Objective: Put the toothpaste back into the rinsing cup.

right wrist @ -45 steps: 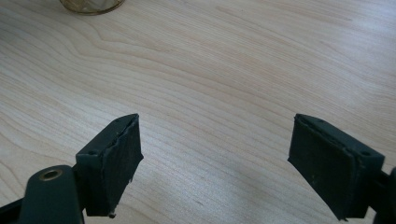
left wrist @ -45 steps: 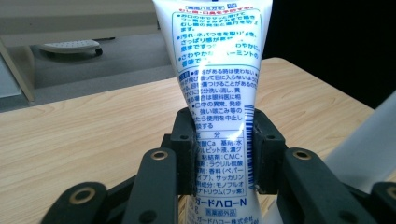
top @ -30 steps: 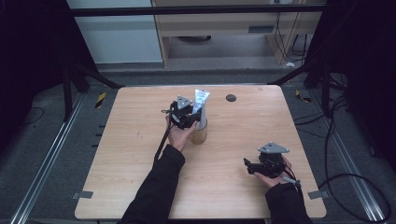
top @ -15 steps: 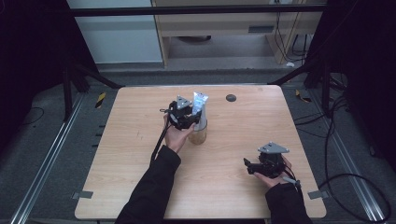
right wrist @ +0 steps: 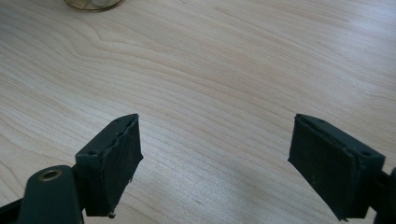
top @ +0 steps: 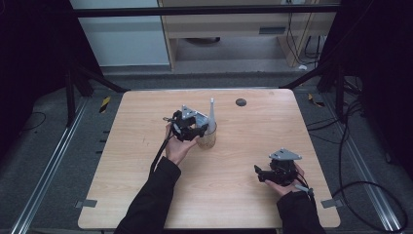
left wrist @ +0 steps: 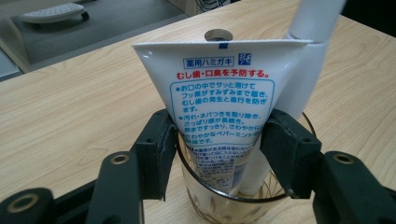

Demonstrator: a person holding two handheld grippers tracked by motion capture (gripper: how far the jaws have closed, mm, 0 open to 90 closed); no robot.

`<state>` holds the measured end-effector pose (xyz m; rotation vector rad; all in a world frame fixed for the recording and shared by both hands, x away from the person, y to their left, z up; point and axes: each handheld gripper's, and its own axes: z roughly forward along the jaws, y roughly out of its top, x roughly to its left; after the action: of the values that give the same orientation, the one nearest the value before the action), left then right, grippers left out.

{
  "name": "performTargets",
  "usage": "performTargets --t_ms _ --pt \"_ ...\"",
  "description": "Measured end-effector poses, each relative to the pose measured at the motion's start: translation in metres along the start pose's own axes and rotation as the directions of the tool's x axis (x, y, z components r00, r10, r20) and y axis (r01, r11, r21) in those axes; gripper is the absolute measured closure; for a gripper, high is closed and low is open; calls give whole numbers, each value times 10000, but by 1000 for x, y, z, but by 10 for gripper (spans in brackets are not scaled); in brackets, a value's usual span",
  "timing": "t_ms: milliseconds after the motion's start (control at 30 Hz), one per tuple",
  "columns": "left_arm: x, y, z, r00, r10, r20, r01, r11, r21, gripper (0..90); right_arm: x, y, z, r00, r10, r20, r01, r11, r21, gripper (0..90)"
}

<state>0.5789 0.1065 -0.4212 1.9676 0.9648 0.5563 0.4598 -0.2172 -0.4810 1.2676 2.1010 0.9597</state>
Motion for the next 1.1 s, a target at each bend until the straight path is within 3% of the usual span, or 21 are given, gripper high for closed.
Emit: performTargets --t_ms 233,467,567,900,1100 --pt "-2 1 -13 10000 -67 57 69 9993 -372 390 0 0 -1 10000 70 9 -70 10000 8 169" --pt "3 -5 -43 9989 -167 433 196 9976 -666 355 -2 -1 -2 9999 141 52 -140 9999 -14 167" --pt "6 -13 -57 9993 27 374 -5 9982 -595 334 -3 -1 -3 9999 146 88 -146 9999 -43 165" --pt "17 -65 -90 9994 333 120 -333 9994 -23 300 -4 -2 -3 9995 268 167 -268 9996 -18 160" --pt "30 -103 -102 9998 -27 -171 31 9997 243 285 -5 -4 -3 9993 275 245 -277 9996 69 159"
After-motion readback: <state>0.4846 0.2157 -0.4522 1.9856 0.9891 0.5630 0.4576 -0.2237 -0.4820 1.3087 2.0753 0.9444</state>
